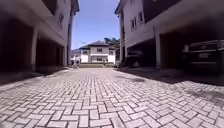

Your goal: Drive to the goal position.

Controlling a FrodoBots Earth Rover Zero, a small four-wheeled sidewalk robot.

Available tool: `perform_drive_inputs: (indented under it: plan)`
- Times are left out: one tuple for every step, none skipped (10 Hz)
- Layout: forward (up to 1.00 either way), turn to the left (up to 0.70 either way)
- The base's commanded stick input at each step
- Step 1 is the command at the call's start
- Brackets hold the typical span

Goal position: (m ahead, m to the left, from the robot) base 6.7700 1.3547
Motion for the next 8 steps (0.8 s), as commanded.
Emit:
perform_drive_inputs:
  plan:
    - [0.50,0.00]
    - [0.50,0.00]
    - [0.50,0.00]
    - [0.50,0.00]
    - [0.50,0.00]
    - [0.50,0.00]
    - [0.50,0.00]
    - [0.50,0.00]
